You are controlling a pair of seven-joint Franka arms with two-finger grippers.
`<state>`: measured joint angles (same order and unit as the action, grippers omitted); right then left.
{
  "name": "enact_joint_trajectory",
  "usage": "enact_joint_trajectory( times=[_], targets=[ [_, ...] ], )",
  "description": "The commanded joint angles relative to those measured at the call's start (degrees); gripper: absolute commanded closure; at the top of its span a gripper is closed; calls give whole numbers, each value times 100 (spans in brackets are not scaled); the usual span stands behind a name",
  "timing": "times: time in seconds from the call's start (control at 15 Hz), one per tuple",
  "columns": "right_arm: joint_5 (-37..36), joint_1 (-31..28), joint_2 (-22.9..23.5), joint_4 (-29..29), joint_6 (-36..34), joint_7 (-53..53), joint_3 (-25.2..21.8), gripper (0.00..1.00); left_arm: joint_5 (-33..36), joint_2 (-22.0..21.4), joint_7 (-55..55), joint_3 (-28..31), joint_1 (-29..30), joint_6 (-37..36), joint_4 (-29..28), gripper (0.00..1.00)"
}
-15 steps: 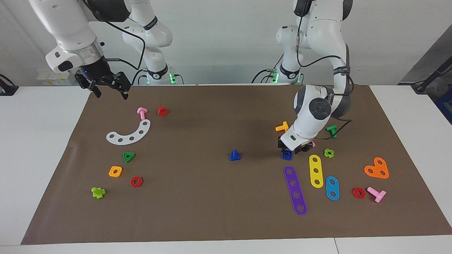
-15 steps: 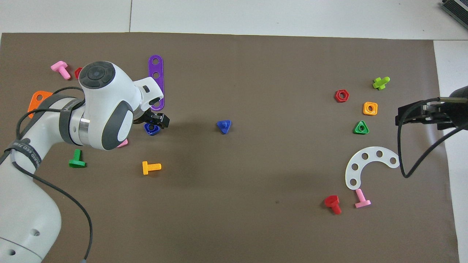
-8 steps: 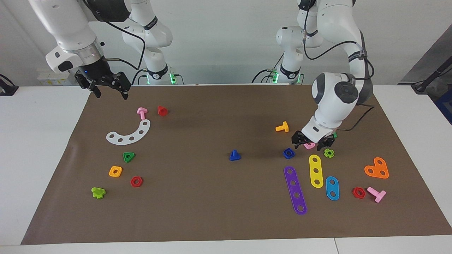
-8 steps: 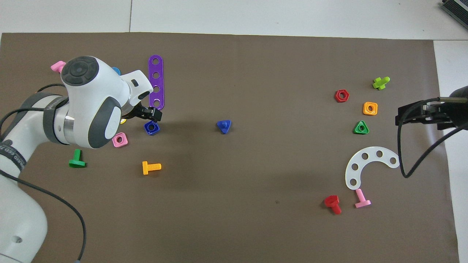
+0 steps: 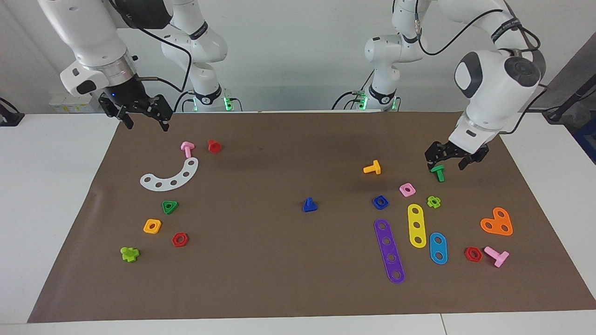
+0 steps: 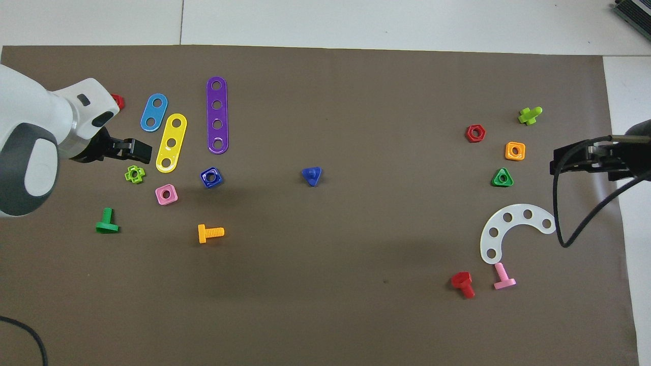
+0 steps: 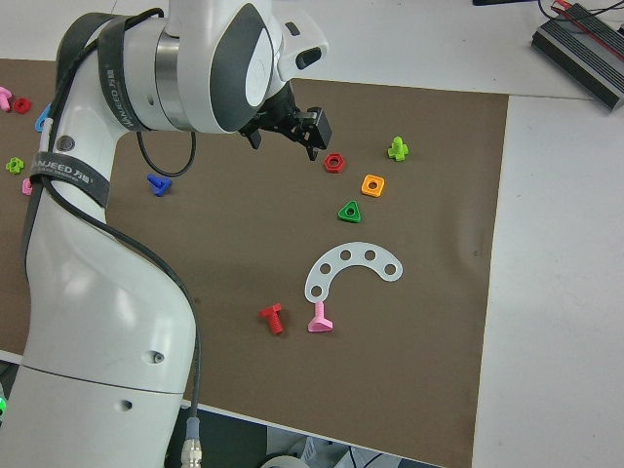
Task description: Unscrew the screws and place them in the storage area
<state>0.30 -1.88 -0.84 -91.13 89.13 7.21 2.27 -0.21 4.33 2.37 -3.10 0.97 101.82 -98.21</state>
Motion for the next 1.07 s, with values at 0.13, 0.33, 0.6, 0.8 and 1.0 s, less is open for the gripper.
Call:
enact_joint_trajectory(
  times=[0.13,0.33,0.6,0.8,1.0],
  targets=[
    [110,-49,-48,-63,25,0,28,0,-67,-221,18,20,201,-655,513,0],
    [110,-49,-48,-63,25,0,28,0,-67,-222,26,20,219,-970,828,0],
    [110,-49,-48,-63,25,0,28,0,-102,-239,44,11,202,-1305,1111,0],
    [110,-49,-48,-63,25,0,28,0,-94,-345,88,3,201,-1341,1111,0],
    [110,-49,-48,-63,25,0,28,0,-102,-371,97,-24,201,-1349,1111,0]
  ],
)
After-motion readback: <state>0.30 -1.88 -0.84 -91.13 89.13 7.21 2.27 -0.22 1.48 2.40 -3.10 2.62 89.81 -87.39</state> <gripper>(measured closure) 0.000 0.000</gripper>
